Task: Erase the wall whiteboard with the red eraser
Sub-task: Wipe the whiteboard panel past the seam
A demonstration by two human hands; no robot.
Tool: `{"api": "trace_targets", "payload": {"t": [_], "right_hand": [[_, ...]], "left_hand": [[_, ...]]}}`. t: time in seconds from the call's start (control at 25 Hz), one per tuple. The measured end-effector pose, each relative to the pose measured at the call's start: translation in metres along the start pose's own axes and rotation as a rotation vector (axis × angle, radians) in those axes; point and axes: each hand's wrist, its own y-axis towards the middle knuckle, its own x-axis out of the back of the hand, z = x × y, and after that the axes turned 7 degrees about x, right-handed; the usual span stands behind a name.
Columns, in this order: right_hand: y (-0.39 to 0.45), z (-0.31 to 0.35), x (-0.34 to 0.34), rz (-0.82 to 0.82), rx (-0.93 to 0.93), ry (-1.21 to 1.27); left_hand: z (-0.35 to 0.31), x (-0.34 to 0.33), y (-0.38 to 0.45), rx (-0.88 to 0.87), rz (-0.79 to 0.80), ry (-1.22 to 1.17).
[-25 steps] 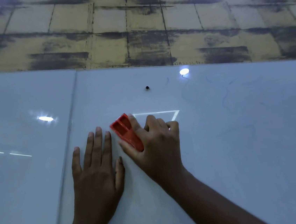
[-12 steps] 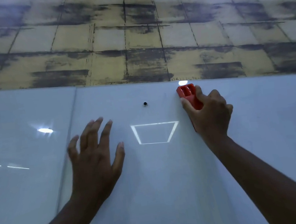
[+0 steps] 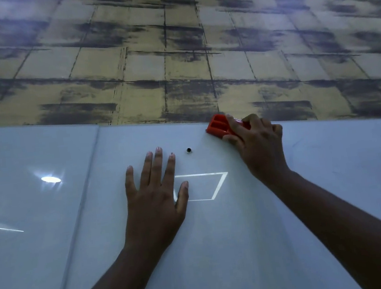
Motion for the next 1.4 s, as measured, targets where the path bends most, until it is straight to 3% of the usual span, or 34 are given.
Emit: {"api": "trace_targets", "payload": {"t": [0.16,0.32,0.52,0.72,1.0,1.12,1.4], "right_hand": [[0.011,0.024,-0.012,-0.016,-0.160,0.099],[0.019,0.067,-0.019,0.034,-0.064,0.181],[0.011,0.046,-0.001,0.045,0.024,0.094],[0.030,0.043,0.002,0.127,-0.145,0.108],[0.063,0.109,0.000,0.298,0.356,0.234],[0.054,0.085,0.001,0.308,0.387,0.214],[0.013,-0.050,0.015,0.213,0.100,0.205]], "left_hand": [[-0.001,-0.001,-0.002,0.002,-0.010,0.002],[-0.001,-0.003,-0.002,0.002,0.001,-0.004],[-0.003,0.001,-0.007,0.012,0.003,-0.026],[-0.008,0.003,-0.011,0.020,0.004,-0.041],[-0.007,0.008,-0.014,0.020,0.049,-0.022],[-0.007,0.010,-0.015,0.030,0.057,-0.040],[-0.036,0.017,-0.021,0.064,-0.051,-0.041]]}}
